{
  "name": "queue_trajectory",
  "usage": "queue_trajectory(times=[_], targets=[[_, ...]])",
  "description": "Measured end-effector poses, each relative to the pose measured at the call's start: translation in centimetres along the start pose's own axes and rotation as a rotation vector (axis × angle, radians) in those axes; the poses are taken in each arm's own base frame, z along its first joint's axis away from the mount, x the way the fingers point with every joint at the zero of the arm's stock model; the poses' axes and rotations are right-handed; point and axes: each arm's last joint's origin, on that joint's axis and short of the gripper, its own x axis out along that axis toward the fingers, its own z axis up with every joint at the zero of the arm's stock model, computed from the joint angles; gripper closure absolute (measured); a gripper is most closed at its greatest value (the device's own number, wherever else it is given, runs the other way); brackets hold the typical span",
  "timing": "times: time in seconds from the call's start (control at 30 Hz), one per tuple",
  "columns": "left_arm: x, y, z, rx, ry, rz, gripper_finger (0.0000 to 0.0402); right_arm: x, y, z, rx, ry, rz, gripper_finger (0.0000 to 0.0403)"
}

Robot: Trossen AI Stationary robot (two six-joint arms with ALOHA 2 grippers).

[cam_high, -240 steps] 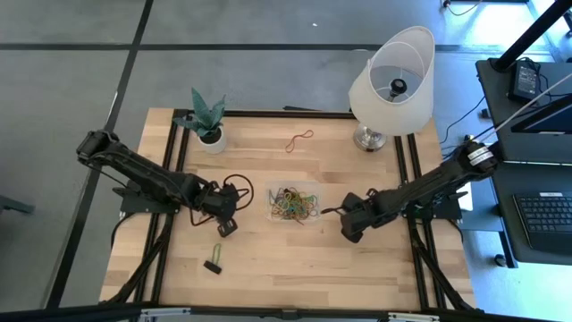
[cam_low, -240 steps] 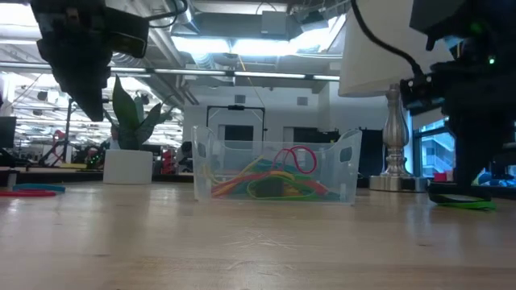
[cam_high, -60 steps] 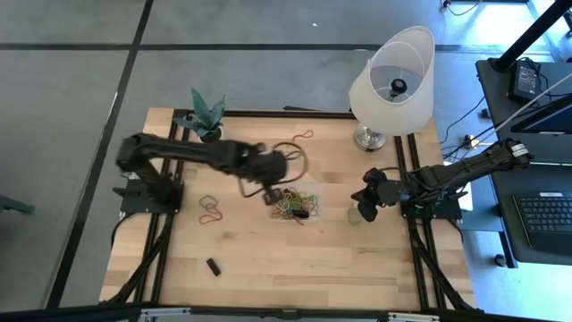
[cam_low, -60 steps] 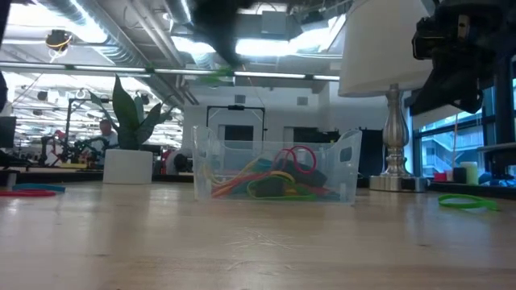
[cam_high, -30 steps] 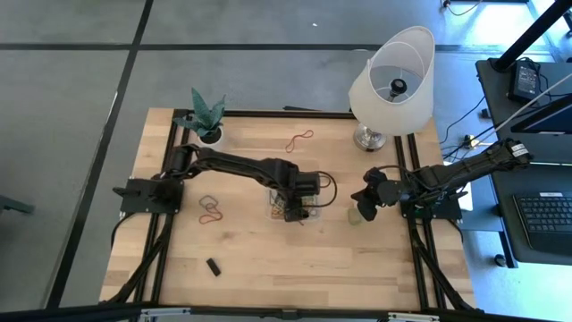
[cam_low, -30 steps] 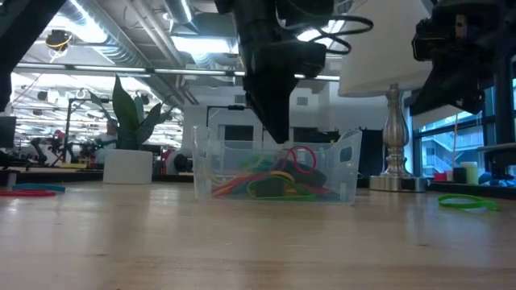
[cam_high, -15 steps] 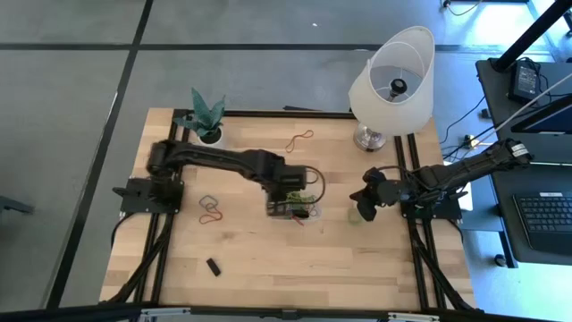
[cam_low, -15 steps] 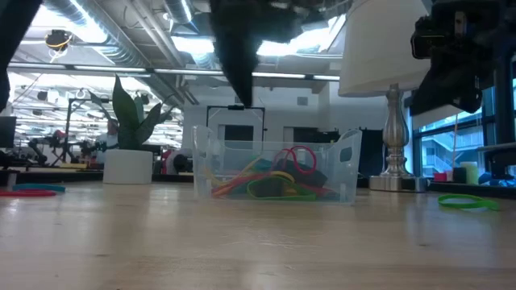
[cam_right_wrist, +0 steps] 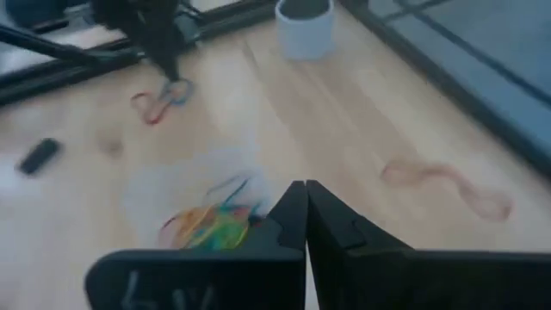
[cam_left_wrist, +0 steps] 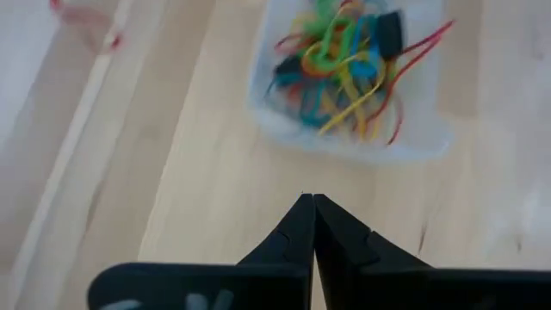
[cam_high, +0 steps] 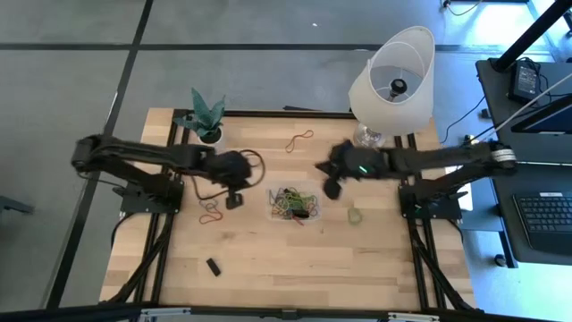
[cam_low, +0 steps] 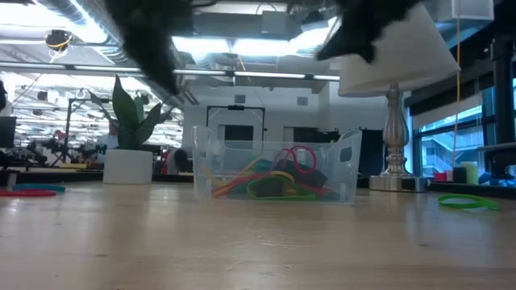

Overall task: Pick and place rubber bands into bin
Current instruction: Put the red rubber band into the transparent bin

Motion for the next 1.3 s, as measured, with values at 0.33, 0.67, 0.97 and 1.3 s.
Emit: queue_trajectory(times=[0.33,0.67,0.97,1.3], targets=[[-1.0,1.8,-5.2,-0.041,-0.026,0.016,0.0398,11.2,-4.6,7.7,-0.039,0.357,-0.125,0.0395],[-1.5,2.7,-7.8,-0.010,-0.007,0.029,0.0398,20.4,-8.1,9.1,0.105,0.579,-0.199,0.0387],[-2.2,2.8,-8.0,-0.019,-0.064,0.012,0.0398,25.2,-9.8,7.0,0.218,0.695,-0.143,0.0313],[-2.2,3.3,-8.0,-0.050,-0.070,0.039,0.0398,27.6,-10.4,3.9,0.324,0.779,-0.208,0.0211]])
